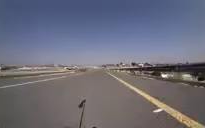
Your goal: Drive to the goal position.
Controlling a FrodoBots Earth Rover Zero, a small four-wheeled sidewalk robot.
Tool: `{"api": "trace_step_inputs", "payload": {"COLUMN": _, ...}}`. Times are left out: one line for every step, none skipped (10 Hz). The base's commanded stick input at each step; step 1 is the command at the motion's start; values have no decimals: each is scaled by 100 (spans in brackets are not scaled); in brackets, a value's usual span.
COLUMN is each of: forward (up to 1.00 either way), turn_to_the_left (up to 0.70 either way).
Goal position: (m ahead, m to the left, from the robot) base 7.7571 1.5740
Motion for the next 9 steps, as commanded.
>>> {"api": "trace_step_inputs", "payload": {"forward": 100, "turn_to_the_left": 0}}
{"api": "trace_step_inputs", "payload": {"forward": 100, "turn_to_the_left": 0}}
{"api": "trace_step_inputs", "payload": {"forward": 100, "turn_to_the_left": 0}}
{"api": "trace_step_inputs", "payload": {"forward": 100, "turn_to_the_left": 0}}
{"api": "trace_step_inputs", "payload": {"forward": 100, "turn_to_the_left": 0}}
{"api": "trace_step_inputs", "payload": {"forward": 100, "turn_to_the_left": 0}}
{"api": "trace_step_inputs", "payload": {"forward": 100, "turn_to_the_left": 0}}
{"api": "trace_step_inputs", "payload": {"forward": 100, "turn_to_the_left": 0}}
{"api": "trace_step_inputs", "payload": {"forward": 100, "turn_to_the_left": 0}}
